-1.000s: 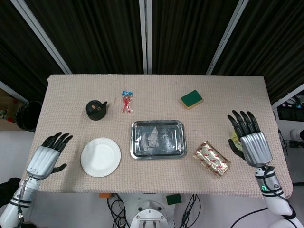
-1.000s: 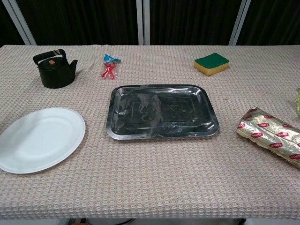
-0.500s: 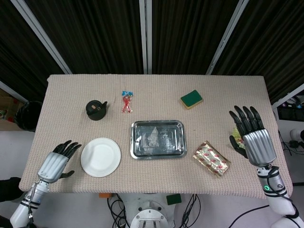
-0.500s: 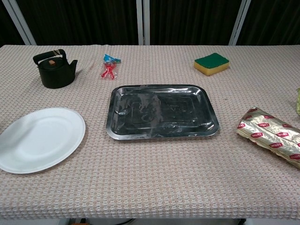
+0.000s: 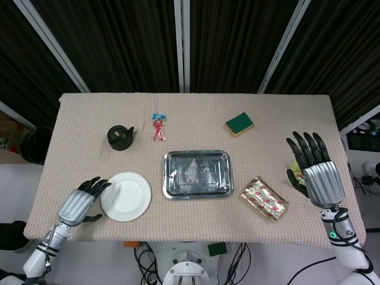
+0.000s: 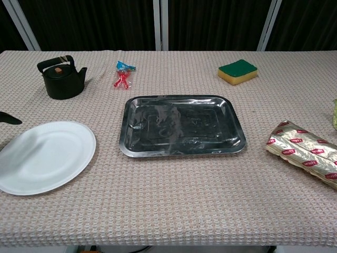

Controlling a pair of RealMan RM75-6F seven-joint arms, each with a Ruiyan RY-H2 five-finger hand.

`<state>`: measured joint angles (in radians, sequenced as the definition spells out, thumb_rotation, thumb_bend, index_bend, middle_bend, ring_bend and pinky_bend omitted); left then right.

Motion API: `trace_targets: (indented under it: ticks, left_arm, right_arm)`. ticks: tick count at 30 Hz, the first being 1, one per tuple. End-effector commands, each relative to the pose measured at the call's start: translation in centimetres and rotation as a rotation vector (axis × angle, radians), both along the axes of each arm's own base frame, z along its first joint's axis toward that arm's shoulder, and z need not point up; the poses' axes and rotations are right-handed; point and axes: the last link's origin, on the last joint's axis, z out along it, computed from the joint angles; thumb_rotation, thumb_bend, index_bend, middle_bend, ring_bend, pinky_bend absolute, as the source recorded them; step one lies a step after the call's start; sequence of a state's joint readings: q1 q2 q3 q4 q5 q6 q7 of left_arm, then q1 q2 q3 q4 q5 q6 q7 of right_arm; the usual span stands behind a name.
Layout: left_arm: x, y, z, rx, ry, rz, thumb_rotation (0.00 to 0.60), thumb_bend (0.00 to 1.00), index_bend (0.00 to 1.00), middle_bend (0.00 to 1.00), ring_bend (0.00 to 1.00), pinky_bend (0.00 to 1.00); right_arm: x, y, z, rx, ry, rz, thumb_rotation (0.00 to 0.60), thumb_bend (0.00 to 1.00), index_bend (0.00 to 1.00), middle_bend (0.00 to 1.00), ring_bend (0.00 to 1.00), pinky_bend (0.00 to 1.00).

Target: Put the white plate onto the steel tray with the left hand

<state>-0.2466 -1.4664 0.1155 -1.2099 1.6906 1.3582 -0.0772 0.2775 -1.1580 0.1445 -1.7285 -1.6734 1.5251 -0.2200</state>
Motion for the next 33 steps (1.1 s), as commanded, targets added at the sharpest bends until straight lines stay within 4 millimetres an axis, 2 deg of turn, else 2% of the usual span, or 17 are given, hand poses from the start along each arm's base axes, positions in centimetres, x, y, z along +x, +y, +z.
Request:
trace_targets:
  ticks: [1,9,22,27,33]
  left_arm:
    - [0.2,0.1,-0.7,-0.018,-0.026,-0.006,0.600,0.00,0.17,0.16,0.08,0.20]
    - [1.1,1.4,-1.7,0.029,-0.072,-0.091,0.600,0.01,0.21,0.20,0.08,0.20]
    - [1.1,2.7,-3.8,0.033,0.001,-0.175,0.600,0.12,0.25,0.20,0.08,0.19]
    - [1.3,3.0,-3.6,0.073,-0.027,-0.221,0.600,0.13,0.32,0.20,0.08,0.19]
    - [0.9,3.5,-4.4,0.066,-0.003,-0.238,0.600,0.20,0.38,0.21,0.08,0.19]
  right_arm:
    - [0.0,0.0,0.0,0.003,-0.002,-0.001,0.600,0.36,0.00,0.00,0.00,0.00]
    - [-0.4,-0.1,-0.4,0.019,-0.004,-0.012,0.600,0.36,0.00,0.00,0.00,0.00]
    - [-0.6,-0.2,-0.7,0.025,0.008,-0.020,0.600,0.37,0.00,0.00,0.00,0.00]
    - [-0.5,-0.2,-0.8,0.024,0.008,-0.021,0.600,0.37,0.00,0.00,0.00,0.00]
    - [-0.5,-0.2,-1.0,0.028,0.009,-0.020,0.600,0.37,0.00,0.00,0.00,0.00]
